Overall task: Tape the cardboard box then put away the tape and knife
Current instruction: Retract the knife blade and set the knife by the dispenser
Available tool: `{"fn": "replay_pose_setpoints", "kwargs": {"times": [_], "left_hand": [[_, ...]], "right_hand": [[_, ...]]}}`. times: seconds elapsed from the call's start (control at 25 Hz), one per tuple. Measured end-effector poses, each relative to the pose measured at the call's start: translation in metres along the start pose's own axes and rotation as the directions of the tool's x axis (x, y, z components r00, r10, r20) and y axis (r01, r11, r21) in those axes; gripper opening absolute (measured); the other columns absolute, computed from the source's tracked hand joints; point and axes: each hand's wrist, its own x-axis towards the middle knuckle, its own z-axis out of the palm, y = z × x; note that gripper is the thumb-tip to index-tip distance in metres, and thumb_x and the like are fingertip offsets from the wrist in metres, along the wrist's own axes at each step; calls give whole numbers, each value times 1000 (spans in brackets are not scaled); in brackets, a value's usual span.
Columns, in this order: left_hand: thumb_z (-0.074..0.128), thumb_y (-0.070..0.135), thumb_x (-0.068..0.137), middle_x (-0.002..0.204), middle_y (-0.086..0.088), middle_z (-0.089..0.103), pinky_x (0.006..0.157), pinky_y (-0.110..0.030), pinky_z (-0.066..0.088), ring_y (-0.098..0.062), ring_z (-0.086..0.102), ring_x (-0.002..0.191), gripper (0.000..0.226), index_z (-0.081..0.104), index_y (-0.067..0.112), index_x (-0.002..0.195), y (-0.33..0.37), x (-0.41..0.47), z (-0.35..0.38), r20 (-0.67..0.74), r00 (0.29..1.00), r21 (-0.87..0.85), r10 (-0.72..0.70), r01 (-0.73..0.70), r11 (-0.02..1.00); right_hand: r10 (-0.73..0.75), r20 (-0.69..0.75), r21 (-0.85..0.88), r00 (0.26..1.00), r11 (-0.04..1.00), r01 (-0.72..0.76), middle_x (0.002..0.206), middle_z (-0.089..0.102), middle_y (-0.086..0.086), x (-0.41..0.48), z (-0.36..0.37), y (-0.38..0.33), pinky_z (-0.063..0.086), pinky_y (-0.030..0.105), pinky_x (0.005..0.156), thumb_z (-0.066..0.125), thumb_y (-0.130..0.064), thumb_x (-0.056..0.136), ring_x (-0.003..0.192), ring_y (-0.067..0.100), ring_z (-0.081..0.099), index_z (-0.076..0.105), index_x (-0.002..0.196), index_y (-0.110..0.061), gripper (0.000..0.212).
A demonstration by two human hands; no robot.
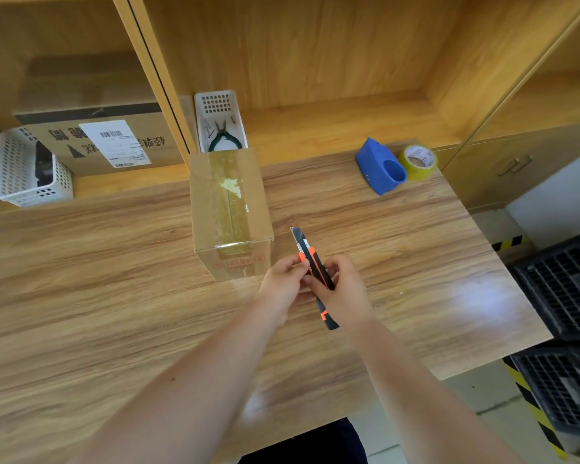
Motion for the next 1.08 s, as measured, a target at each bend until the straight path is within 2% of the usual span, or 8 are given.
{"fn": "replay_pose_setpoints", "kwargs": {"times": [0.08, 0.16, 0.28, 0.48, 0.64, 0.88, 1.0, 1.08], "left_hand": [[53, 16, 99, 90, -1, 76, 72, -34, 60, -12, 74, 77, 18, 69, 16, 108, 15, -2, 5, 5, 998, -12, 55, -55, 998], [54, 15, 99, 92, -2, 74, 63, -29, 59, -14, 73, 79, 19, 69, 15, 110, 31, -4, 10, 17, 994, -10, 110, -110, 994], [55, 16, 98, 93, -6, 72, 58, -26, 57, -18, 71, 81, 21, 68, 13, 114, 54, -7, 18, 61, 986, 40, 156, -159, 987], [53, 17, 99, 97, -8, 73, 64, -26, 58, -17, 73, 85, 22, 69, 14, 113, 78, -12, 31, 110, 972, 67, 206, -214, 975], [54, 17, 99, 97, -9, 75, 67, -28, 59, -17, 74, 85, 21, 71, 16, 110, 85, -12, 30, 119, 969, 39, 218, -224, 974], [56, 14, 97, 91, -4, 77, 77, -27, 58, -15, 74, 80, 18, 74, 13, 101, 93, -8, 26, 71, 970, -5, 234, -234, 972], [60, 12, 95, 87, -2, 77, 77, -23, 57, -14, 73, 79, 17, 75, 18, 89, 102, -5, 24, 8, 976, -23, 219, -219, 976], [62, 13, 94, 91, -4, 77, 83, -26, 57, -17, 73, 87, 14, 75, 17, 92, 106, -2, 23, -27, 975, -9, 221, -221, 975]], "right_hand": [[51, 27, 197, 998, 979, -55, 80, 59, 0, 5, -6, -8, 44, 24, 56, 66, -38, 87, 58, 4, 56, 49, 95, -19, 26], [124, 95, 387, 988, 910, -152, 74, 66, 11, 11, -13, -17, 46, 34, 60, 59, -48, 87, 59, 20, 61, 54, 93, -14, 35], [194, 250, 539, 948, 786, -303, 85, 70, 27, 19, -29, -34, 49, 40, 59, 57, -52, 88, 64, 35, 63, 61, 104, -5, 50], [157, 334, 500, 930, 806, -316, 62, 61, 22, 30, -49, -56, 50, 32, 49, 54, -54, 89, 50, 31, 58, 66, 102, 0, 56], [100, 322, 499, 941, 827, -259, 53, 53, 20, 35, -55, -61, 41, 29, 43, 51, -40, 95, 39, 27, 49, 57, 110, -7, 37], [-12, 409, 554, 913, 798, -238, 64, 48, 18, 43, -55, -61, 37, 31, 45, 47, -23, 97, 41, 26, 47, 50, 110, -11, 18], [-46, 484, 616, 874, 727, -303, 70, 52, 16, 48, -56, -65, 38, 33, 48, 46, -15, 97, 47, 26, 48, 49, 112, -11, 15], [-86, 530, 662, 843, 663, -349, 76, 53, 16, 52, -57, -67, 37, 35, 50, 46, -10, 95, 52, 27, 48, 51, 110, -13, 16]]}}
